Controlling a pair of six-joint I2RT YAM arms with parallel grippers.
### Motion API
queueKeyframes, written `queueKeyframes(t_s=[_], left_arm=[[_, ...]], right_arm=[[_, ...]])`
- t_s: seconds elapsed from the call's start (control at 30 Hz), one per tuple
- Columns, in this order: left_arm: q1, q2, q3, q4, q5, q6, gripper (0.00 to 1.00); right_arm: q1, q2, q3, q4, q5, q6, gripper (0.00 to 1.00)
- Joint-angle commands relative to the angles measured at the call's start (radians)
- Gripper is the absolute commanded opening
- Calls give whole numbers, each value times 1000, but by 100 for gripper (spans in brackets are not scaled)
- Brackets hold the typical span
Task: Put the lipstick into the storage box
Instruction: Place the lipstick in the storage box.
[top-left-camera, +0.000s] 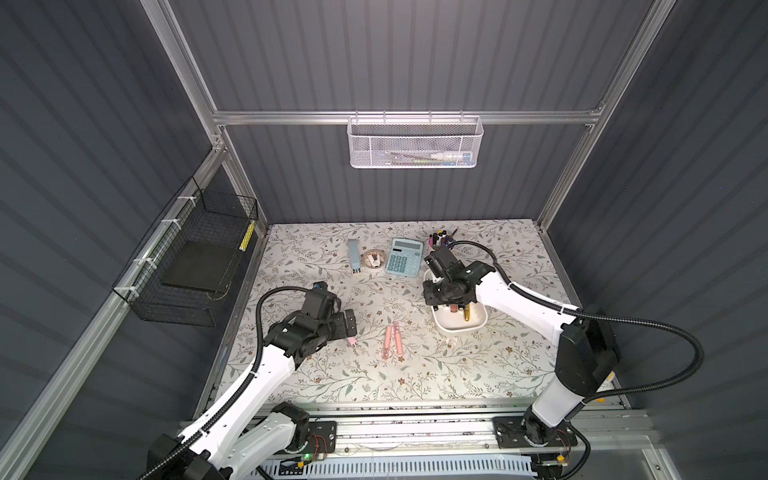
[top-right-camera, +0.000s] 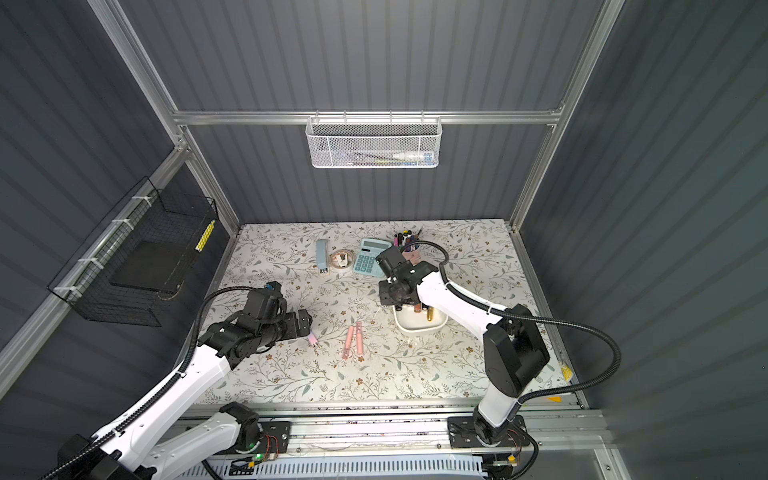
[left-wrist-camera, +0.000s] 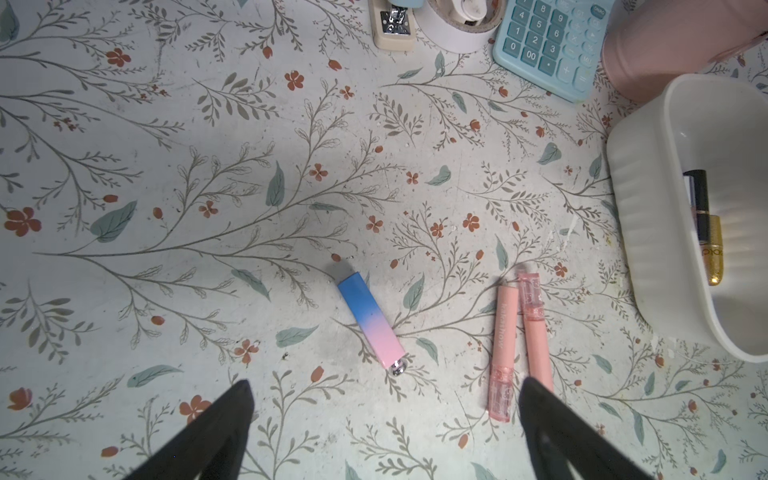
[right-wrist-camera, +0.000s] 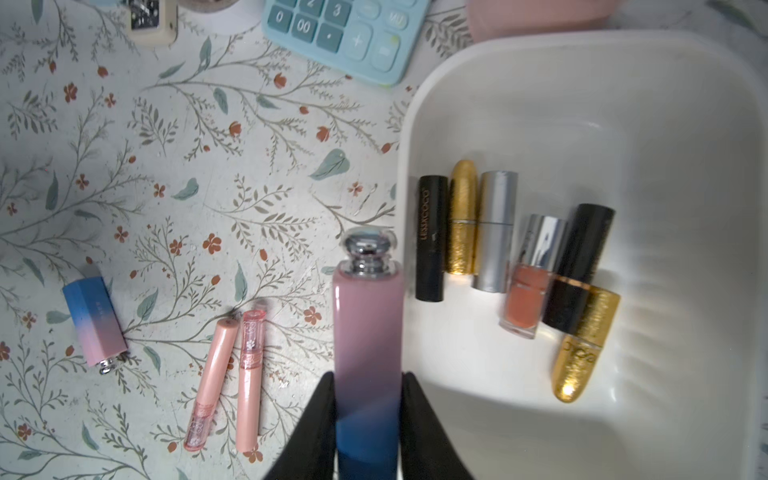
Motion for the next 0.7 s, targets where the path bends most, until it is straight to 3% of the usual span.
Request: queueKeyframes(t_s=[0.0,0.3,0.67], left_arm=[[7,0,1,-3,-2,-2,100],[6,20,12,2,-10,8,100],[7,102,20,54,-1,21,100]], right_arm=[[-60,-20,-18,-18,5,-32,28],[-183,62,-15,36,-59,-58,28],[-236,226,51,68,-103,-71,27]])
